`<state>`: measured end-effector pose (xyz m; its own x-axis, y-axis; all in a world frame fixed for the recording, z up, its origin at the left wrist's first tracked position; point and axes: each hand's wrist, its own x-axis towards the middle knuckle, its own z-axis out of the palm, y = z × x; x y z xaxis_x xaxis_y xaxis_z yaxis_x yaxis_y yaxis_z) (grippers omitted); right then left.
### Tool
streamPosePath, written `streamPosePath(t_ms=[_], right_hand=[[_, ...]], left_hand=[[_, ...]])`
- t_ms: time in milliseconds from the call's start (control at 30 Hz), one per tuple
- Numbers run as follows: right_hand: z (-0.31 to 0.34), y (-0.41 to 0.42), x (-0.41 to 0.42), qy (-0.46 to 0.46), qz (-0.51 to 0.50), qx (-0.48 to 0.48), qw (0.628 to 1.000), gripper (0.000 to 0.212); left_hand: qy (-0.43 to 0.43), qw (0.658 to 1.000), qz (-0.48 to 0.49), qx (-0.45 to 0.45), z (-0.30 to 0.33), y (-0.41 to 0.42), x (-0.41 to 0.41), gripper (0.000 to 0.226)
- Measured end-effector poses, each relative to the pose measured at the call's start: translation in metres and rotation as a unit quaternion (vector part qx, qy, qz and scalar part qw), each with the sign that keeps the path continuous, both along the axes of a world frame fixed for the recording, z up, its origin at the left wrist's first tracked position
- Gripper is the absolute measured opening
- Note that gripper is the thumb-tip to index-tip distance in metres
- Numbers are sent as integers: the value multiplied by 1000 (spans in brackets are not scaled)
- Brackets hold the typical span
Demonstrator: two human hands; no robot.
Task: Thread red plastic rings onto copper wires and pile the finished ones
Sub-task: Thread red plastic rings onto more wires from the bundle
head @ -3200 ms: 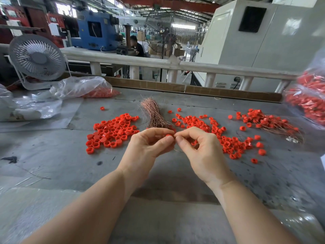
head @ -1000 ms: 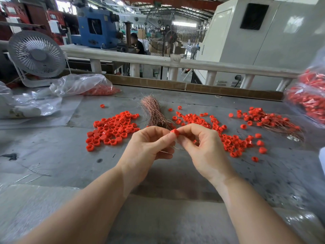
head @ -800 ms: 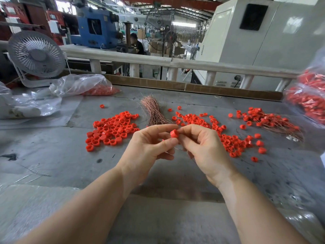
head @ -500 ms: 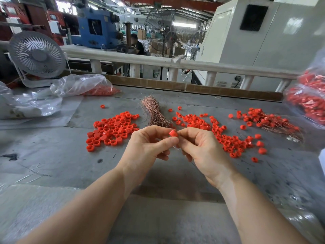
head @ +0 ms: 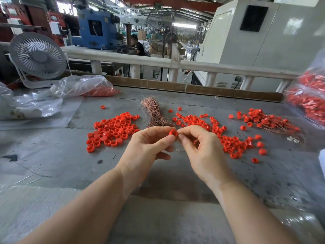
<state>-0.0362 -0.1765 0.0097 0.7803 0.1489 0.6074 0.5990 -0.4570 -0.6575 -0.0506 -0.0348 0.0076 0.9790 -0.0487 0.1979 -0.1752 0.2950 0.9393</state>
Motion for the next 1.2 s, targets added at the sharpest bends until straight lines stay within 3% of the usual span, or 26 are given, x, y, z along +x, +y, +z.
streamPosePath(t_ms=[467, 700, 1067, 1200], right_hand=[[0, -3, 1, -56, -15, -9, 998, 9], [-1, -3, 0, -38, -25, -19, 999, 10], [0, -1, -2, -28, -26, -76, 996, 12], [0, 0, -3, -28, -27, -82, 996, 10]], left_hand=[[3, 1000, 11, 14, 1, 1, 0, 32], [31, 999, -7, -3, 2, 0, -1, 18], [-12, 982, 66, 175, -4, -1, 3, 7], [-4, 982, 77, 170, -8, 0, 5, 7]])
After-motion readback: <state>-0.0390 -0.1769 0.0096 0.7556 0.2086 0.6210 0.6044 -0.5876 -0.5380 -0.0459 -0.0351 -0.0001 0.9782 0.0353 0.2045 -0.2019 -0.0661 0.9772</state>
